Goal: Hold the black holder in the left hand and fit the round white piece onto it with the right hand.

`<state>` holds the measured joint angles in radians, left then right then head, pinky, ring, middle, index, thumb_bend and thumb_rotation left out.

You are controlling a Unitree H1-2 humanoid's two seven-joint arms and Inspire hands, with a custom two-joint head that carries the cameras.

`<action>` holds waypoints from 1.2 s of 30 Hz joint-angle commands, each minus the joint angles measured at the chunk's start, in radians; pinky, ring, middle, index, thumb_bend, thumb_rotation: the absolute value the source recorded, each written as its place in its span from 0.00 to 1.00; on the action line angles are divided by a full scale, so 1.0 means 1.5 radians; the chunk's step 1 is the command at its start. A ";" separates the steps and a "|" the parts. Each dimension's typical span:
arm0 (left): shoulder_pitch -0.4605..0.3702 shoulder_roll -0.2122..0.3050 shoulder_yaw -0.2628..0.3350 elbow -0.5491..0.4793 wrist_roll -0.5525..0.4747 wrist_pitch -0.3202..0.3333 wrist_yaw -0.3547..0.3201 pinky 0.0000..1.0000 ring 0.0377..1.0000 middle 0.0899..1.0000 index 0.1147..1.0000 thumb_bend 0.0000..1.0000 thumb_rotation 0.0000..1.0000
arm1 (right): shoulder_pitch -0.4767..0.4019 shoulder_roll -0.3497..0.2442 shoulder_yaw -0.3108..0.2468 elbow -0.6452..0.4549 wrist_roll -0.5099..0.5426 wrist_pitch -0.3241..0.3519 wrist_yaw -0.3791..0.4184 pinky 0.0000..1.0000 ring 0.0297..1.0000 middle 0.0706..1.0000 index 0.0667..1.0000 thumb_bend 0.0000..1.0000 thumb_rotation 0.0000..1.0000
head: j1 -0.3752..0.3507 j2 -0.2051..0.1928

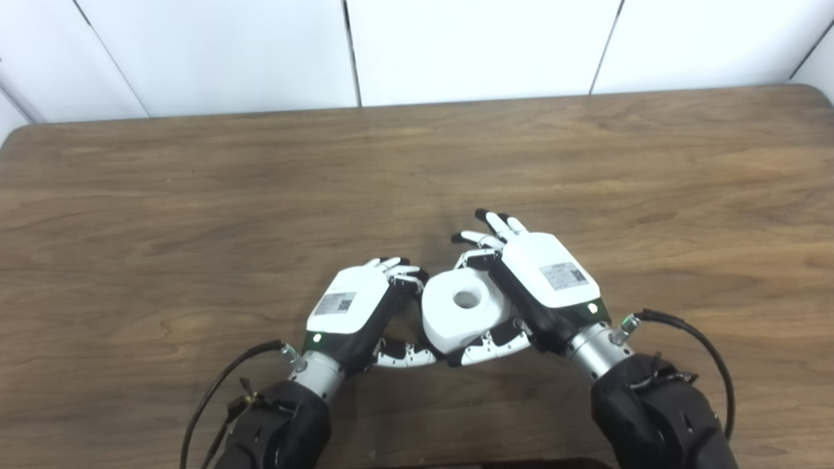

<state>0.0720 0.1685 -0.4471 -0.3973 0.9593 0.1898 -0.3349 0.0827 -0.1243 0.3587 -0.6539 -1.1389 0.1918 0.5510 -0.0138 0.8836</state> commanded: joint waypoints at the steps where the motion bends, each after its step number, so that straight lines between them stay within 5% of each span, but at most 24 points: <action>1: 0.001 -0.002 -0.015 0.006 0.006 0.002 -0.027 0.92 0.90 0.79 0.42 0.52 0.05 | 0.011 -0.008 -0.001 0.003 -0.012 -0.001 0.044 1.00 1.00 0.87 0.67 0.99 0.41 | 0.000 0.000; 24: -0.006 -0.001 -0.020 0.023 0.006 0.007 -0.029 0.92 0.90 0.79 0.42 0.52 0.05 | -0.005 -0.011 -0.028 0.001 0.008 0.012 0.071 1.00 1.00 0.91 0.74 1.00 0.47 | 0.003 -0.009; 29: -0.008 0.001 -0.020 0.033 0.004 0.001 -0.020 0.91 0.89 0.79 0.42 0.52 0.05 | -0.030 -0.015 -0.043 -0.033 0.000 0.028 0.150 1.00 1.00 0.95 0.81 1.00 0.51 | 0.003 -0.012; 36: -0.009 -0.001 -0.021 0.032 0.006 0.004 -0.023 0.91 0.89 0.79 0.42 0.52 0.05 | -0.081 -0.032 -0.066 -0.073 -0.004 0.051 0.296 1.00 1.00 1.00 0.91 1.00 0.42 | 0.006 -0.011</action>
<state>0.0545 0.1685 -0.4594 -0.3802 0.9604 0.1888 -0.3324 -0.0345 -0.1619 0.2650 -0.7616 -1.1288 0.2621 0.9291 -0.0046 0.8667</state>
